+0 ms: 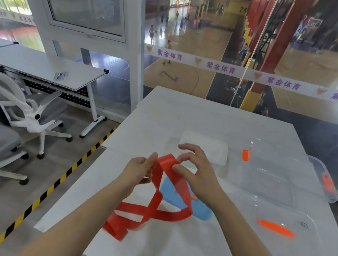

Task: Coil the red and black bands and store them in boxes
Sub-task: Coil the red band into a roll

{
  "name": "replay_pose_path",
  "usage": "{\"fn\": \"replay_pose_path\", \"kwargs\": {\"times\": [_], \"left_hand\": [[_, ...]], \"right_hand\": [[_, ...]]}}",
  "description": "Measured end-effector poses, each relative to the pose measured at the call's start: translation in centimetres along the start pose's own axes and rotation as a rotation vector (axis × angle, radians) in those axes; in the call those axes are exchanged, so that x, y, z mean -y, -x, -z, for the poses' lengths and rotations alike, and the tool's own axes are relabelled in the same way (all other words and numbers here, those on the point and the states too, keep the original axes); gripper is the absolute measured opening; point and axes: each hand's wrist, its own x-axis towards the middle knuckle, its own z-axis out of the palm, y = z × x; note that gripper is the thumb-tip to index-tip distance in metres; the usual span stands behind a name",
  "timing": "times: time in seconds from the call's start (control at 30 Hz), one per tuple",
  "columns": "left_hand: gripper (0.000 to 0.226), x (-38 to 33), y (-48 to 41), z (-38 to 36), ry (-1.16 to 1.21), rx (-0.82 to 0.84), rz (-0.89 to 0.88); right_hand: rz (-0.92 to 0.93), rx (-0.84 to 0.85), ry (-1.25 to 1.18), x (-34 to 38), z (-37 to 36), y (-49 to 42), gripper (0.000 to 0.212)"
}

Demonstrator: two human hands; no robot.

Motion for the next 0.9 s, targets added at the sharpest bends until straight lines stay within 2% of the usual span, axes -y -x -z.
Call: {"fn": "replay_pose_path", "kwargs": {"times": [0.1, 0.17, 0.23, 0.3, 0.4, 0.53, 0.63, 0.77, 0.9], "left_hand": [[0.049, -1.1, 0.1, -0.6, -0.105, -0.138, -0.204], [0.040, -1.6, 0.4, -0.9, -0.090, -0.158, -0.311], [0.032, -1.9, 0.9, -0.8, -0.042, -0.082, -0.407], [0.037, -2.0, 1.6, -0.9, 0.021, 0.069, -0.455], [0.035, -1.5, 2.1, -1.7, 0.058, 0.199, -0.466], [0.041, -0.6, 1.7, -3.1, 0.054, 0.189, -0.443], [0.028, -0.5, 1.5, -3.8, 0.069, 0.194, -0.454], [0.031, -1.4, 1.9, -4.6, 0.107, 0.197, -0.465], [0.027, -2.1, 1.9, -4.2, 0.092, 0.211, -0.449]], "right_hand": [[-0.012, -0.027, -0.085, 1.1, 0.6, -1.5, 0.006], [-0.043, -0.040, -0.153, 1.7, 0.8, -2.2, 0.011], [-0.060, -0.061, -0.193, 1.9, 0.8, -2.9, 0.011], [-0.065, -0.093, -0.228, 2.0, 0.6, -3.4, 0.007], [-0.089, -0.138, -0.271, 2.3, 0.3, -4.1, 0.003], [-0.105, -0.156, -0.231, 3.2, 0.0, -4.7, 0.003], [-0.105, -0.197, -0.220, 3.9, 0.0, -5.1, 0.006], [-0.147, -0.221, -0.290, 4.3, 0.7, -5.9, 0.013], [-0.160, -0.243, -0.280, 3.7, 1.5, -6.6, 0.009]]}}
